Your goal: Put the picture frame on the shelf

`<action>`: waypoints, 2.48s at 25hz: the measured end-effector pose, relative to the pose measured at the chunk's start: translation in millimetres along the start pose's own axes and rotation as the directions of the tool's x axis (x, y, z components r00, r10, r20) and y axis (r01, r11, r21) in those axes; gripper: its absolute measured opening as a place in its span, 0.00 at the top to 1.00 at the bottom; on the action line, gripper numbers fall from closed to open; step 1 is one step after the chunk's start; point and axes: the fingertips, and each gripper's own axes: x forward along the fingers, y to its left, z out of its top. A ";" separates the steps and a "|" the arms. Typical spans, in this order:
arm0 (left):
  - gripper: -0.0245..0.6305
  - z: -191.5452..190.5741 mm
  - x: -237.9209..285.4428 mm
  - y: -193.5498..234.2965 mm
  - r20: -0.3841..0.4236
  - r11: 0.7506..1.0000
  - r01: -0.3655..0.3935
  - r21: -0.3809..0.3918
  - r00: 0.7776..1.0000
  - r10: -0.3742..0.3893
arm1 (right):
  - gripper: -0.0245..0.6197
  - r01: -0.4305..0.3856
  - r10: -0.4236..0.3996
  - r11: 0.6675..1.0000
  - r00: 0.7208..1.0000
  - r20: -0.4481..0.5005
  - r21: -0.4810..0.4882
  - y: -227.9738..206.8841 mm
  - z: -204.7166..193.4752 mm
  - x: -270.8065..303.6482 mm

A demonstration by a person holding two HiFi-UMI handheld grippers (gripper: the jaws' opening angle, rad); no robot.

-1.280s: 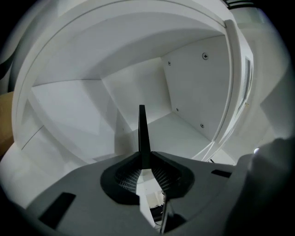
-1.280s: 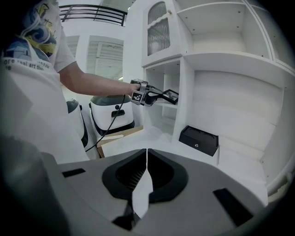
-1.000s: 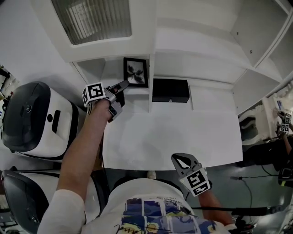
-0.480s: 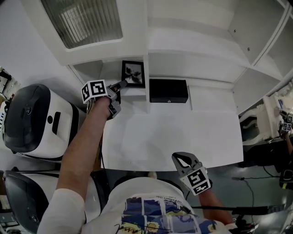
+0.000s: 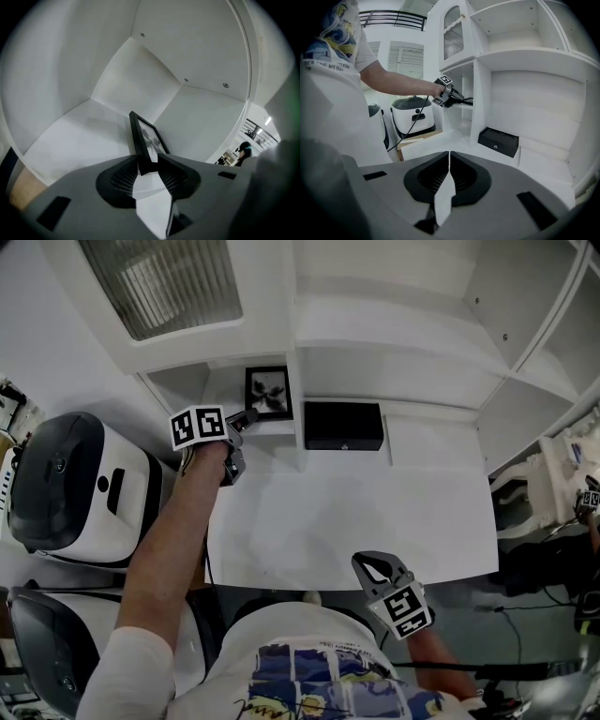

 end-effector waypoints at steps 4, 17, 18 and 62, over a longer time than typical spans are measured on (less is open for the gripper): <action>0.75 -2.3 1.0 3.3 -0.008 0.997 -0.058 0.056 0.998 0.059 | 0.91 0.002 -0.002 1.000 1.000 0.000 0.007 -0.4 -3.5 -4.2; 0.76 -1.3 1.8 3.1 -0.002 0.961 -0.163 0.224 0.986 0.167 | 0.91 -0.004 0.004 0.999 1.000 0.003 0.033 -5.7 -13.9 -11.5; 0.76 0.1 0.7 2.5 0.009 0.955 -0.173 0.241 0.984 0.176 | 0.91 -0.006 0.005 1.000 1.000 0.004 0.031 -6.1 -13.8 -10.6; 0.94 -193.7 -337.0 -46.5 0.006 0.883 0.191 0.430 0.977 -0.214 | 0.92 0.045 -0.044 0.997 0.999 0.026 -0.066 206.8 41.8 11.4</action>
